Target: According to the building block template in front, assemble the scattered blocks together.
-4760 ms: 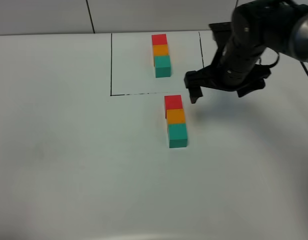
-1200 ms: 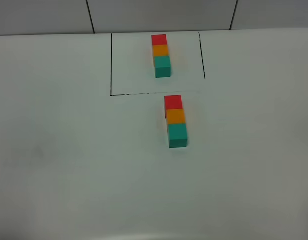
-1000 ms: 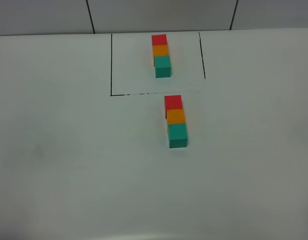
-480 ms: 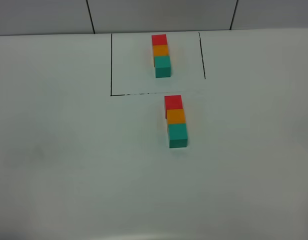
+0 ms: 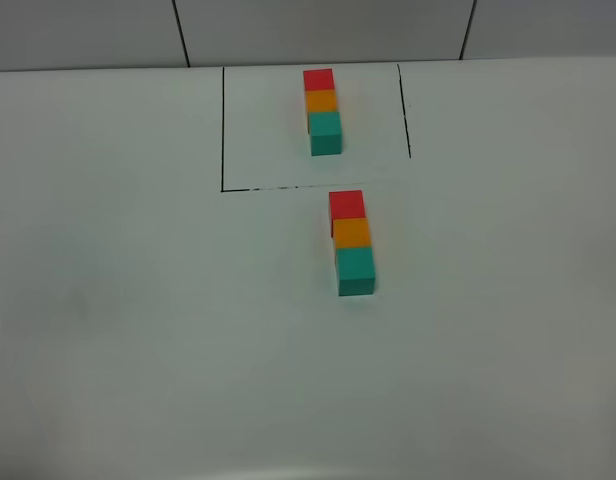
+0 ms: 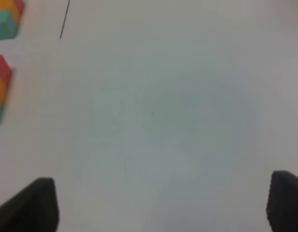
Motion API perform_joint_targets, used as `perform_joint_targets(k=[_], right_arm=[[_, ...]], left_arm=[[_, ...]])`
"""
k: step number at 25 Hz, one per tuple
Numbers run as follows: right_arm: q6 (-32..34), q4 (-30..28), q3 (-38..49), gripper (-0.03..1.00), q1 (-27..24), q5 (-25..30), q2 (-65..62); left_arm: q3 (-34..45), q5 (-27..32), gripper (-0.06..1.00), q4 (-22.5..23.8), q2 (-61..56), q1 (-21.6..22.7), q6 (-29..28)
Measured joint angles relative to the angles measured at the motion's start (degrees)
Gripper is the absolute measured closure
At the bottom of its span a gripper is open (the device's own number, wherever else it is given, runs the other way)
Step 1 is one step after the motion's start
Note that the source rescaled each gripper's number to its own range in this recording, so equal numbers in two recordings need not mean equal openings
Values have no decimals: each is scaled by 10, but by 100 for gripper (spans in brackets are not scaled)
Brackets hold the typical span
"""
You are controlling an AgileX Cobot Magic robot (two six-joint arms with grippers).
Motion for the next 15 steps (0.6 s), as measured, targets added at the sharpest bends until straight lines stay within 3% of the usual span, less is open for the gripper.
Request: perform_joint_targets(k=[15], right_arm=[[-27, 3, 0, 22, 0, 0, 0]], left_arm=[[0, 0, 58, 0, 0, 0, 0]])
